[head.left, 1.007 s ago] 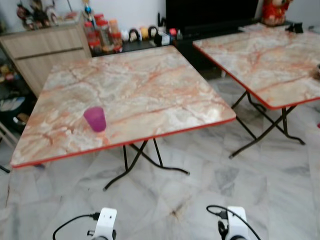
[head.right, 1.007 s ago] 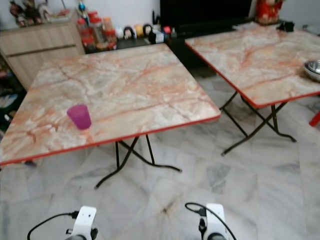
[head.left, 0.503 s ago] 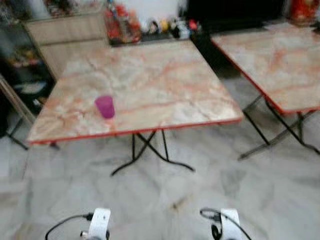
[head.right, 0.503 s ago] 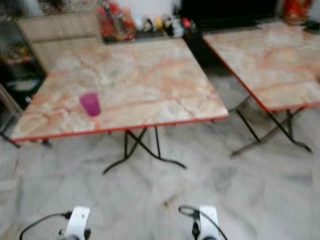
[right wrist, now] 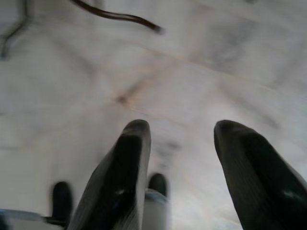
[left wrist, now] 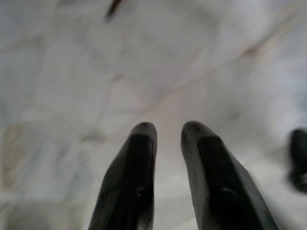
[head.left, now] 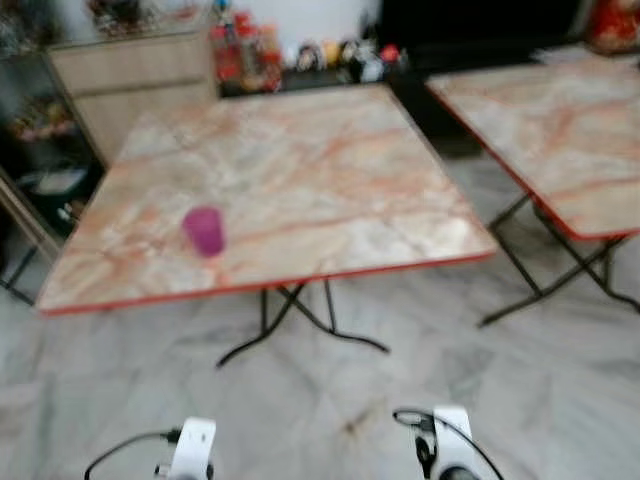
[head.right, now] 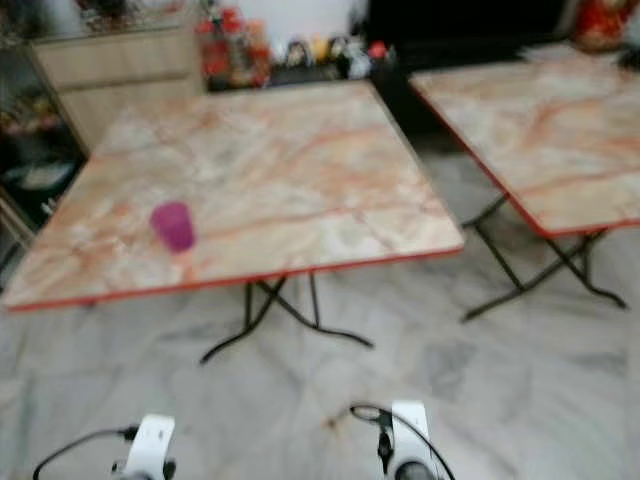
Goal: Setting the table
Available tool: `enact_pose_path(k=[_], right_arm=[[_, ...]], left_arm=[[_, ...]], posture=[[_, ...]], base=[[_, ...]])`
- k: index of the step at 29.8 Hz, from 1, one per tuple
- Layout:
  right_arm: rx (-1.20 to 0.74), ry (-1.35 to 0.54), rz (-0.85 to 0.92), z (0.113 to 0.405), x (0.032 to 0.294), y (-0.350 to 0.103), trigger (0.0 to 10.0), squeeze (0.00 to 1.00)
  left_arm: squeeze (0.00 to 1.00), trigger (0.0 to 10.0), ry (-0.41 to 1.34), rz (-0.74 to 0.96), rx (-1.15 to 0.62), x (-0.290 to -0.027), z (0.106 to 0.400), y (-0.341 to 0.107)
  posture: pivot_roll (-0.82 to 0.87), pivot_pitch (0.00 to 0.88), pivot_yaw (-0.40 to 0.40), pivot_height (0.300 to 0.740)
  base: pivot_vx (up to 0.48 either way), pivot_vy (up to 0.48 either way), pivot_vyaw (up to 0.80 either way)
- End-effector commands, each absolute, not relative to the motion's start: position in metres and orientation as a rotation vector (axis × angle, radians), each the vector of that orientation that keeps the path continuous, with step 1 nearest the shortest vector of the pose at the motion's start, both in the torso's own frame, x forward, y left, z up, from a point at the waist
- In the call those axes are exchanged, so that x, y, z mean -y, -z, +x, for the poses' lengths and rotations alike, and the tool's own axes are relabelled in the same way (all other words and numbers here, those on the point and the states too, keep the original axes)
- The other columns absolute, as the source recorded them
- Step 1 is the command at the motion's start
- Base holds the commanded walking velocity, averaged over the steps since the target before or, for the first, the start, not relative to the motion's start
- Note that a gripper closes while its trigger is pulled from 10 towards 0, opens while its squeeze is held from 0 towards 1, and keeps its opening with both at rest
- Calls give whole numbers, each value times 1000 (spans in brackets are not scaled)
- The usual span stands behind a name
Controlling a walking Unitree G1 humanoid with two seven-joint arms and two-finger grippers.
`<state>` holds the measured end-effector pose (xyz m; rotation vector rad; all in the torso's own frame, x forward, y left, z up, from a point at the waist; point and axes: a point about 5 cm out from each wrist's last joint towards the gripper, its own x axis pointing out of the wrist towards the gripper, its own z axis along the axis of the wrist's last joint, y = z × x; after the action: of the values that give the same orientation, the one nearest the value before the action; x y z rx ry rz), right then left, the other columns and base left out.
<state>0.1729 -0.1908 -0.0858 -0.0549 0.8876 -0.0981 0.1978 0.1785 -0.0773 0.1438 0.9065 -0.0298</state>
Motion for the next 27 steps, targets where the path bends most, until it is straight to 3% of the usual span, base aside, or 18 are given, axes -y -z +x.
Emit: enact_pose_path(k=[1, 25, 27], right_arm=[[-868, 79, -47, 180, 183, 83, 10000, 0], [-855, 32, -56, 185, 178, 82, 10000, 0], [-854, 15, -71, 184, 176, 82, 10000, 0]], left_arm=[[0, 10000, 7, 154, -946, -188, 186, 82], [0, 10000, -3, 162, -945, -191, 188, 81], [0, 10000, -7, 166, -952, -192, 186, 82]], posture=[[-58, 0, 29, 740], [-49, 0, 27, 740], [-49, 0, 27, 740]], base=[[292, 0, 0], [274, 0, 33], [0, 0, 800]])
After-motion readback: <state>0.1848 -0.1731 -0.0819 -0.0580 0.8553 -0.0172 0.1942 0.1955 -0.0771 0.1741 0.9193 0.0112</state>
